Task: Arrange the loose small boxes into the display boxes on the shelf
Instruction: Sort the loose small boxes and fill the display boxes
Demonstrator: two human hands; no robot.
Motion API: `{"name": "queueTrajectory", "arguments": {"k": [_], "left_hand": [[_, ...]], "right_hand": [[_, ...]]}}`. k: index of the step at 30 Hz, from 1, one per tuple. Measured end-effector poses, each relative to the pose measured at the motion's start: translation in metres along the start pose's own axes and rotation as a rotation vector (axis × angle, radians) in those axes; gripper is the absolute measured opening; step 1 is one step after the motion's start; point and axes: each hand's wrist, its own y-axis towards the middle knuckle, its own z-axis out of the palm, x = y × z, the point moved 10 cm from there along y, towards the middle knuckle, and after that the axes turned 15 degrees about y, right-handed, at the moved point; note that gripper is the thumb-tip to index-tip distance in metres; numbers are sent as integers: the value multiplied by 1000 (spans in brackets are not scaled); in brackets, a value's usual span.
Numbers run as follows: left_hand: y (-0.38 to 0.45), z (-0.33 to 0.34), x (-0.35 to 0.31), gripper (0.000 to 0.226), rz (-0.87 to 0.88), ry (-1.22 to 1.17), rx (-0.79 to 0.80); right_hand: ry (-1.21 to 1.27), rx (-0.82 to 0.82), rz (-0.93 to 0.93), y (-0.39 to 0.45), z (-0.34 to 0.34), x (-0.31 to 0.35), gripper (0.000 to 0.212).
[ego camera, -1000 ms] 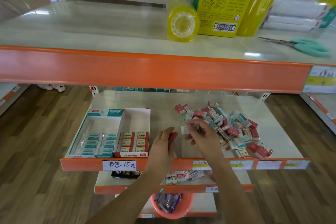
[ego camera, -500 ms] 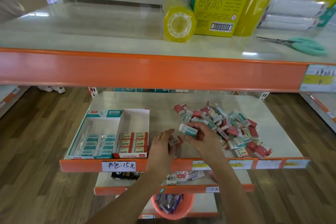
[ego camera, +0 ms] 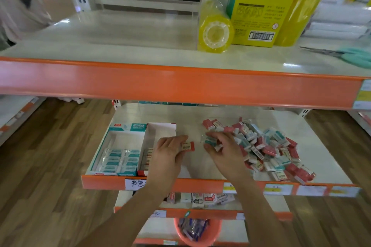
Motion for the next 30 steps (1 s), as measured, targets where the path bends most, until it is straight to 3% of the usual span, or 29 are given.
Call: {"name": "queueTrajectory", "arguments": {"k": [4,11,16,23,30], "left_hand": [[7,-6,36,38,-50,76,19],[16,3,72,38,-167,73,98],[21,21,72,33,-129,98,186],[16,36,76,51,-109,120,326],[15,40,76,88,-162,162,354]], "right_hand": [[-10,86,24,6,32,8,29],[-22,74,114,14,71,13,33],[-9,60,147,15,83,12,35],[-30,49,101,19,90,17,33],[-69,56,81,21,95,20,31]]}}
